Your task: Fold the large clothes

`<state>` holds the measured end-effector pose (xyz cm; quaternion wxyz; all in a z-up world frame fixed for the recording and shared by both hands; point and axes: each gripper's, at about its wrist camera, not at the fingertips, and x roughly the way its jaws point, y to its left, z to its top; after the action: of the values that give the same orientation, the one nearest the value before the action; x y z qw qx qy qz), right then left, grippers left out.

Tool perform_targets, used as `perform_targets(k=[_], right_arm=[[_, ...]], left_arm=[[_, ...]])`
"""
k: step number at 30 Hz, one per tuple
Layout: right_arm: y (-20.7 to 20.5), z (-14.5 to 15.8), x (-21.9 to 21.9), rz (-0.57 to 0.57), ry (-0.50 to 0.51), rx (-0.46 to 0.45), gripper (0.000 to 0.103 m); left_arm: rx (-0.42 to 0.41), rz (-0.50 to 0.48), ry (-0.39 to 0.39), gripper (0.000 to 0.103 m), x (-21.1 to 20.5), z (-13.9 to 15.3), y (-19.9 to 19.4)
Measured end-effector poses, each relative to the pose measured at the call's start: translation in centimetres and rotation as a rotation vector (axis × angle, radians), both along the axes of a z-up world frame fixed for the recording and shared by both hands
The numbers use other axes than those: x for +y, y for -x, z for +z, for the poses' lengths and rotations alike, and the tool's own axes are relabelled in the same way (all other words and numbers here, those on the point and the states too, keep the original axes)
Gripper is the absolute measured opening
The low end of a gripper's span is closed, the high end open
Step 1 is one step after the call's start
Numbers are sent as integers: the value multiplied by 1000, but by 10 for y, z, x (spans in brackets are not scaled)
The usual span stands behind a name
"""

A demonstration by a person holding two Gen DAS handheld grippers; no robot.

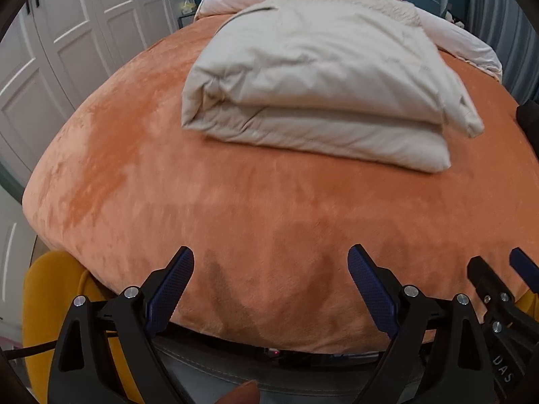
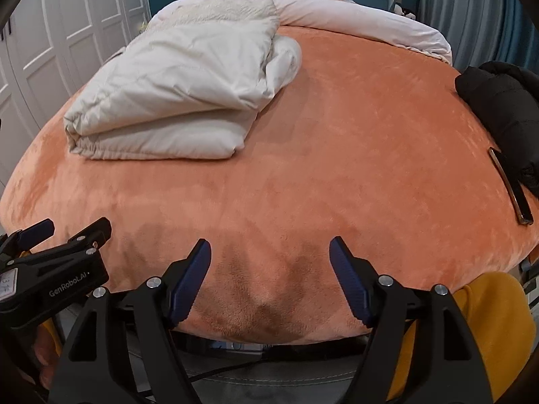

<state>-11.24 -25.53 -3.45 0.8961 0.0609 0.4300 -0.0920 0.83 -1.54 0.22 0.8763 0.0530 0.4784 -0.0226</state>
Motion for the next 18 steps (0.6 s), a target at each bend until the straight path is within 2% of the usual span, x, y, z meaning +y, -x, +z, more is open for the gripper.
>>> perform_targets(k=[3, 10, 18], right_arm=[[0, -4, 3, -5, 3, -8, 77], [-5, -21, 11, 0, -7, 23, 80], [-8, -32, 16, 3, 1, 6, 92]], left_arm=[[2, -2, -14, 91, 2, -8, 2], [-7, -11, -12, 95, 2, -18, 3], [-31, -3, 3, 98, 2, -25, 4]])
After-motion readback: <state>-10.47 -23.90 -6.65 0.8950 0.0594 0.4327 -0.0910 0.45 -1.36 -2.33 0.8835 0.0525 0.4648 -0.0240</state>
